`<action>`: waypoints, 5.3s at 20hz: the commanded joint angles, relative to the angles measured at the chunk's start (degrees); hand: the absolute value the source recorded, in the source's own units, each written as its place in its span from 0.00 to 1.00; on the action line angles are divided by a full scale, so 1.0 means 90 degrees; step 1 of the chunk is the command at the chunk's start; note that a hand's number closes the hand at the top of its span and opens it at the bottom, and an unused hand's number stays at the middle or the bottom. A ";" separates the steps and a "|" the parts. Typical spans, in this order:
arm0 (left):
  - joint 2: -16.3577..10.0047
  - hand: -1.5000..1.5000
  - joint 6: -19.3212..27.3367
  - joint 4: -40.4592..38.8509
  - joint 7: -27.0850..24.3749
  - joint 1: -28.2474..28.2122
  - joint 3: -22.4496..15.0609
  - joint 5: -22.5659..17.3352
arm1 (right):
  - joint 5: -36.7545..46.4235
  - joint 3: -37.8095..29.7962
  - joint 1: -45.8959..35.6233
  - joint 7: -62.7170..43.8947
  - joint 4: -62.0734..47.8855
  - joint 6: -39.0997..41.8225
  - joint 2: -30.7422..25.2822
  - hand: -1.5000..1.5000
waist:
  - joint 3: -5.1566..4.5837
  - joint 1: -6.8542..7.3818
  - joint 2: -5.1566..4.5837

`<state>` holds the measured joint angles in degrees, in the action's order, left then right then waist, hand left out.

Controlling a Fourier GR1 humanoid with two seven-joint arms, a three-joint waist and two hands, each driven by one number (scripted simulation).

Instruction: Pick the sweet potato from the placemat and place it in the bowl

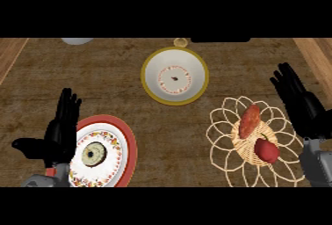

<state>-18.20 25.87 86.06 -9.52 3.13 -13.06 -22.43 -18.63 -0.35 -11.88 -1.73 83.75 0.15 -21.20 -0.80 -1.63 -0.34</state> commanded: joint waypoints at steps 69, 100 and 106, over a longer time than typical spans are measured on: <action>0.0067 0.50 -0.2266 0.0354 0.1528 0.0654 -0.0552 -0.0323 | 0.8520 -0.0920 -0.1421 -0.9058 -0.1180 0.0566 0.2349 0.00 | 0.0085 0.0214 0.0050; 0.0854 0.50 -0.2621 0.0130 0.1761 0.0679 -0.0096 0.0434 | 0.9349 -0.1170 -0.1661 -0.7450 -0.2734 -0.0391 0.2334 1.00 | 0.0088 0.0193 0.0034; 0.0843 0.50 -0.2801 0.0379 0.1943 0.0623 -0.0358 0.0399 | 0.9218 0.0939 -0.1787 -0.5364 -0.2808 0.0405 0.2349 1.00 | 0.0094 0.0729 0.0041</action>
<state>-11.06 2.17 88.97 7.71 9.20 -14.44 -18.65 64.63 -3.21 -26.26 -57.65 60.11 -0.13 -1.34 -0.56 1.34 0.52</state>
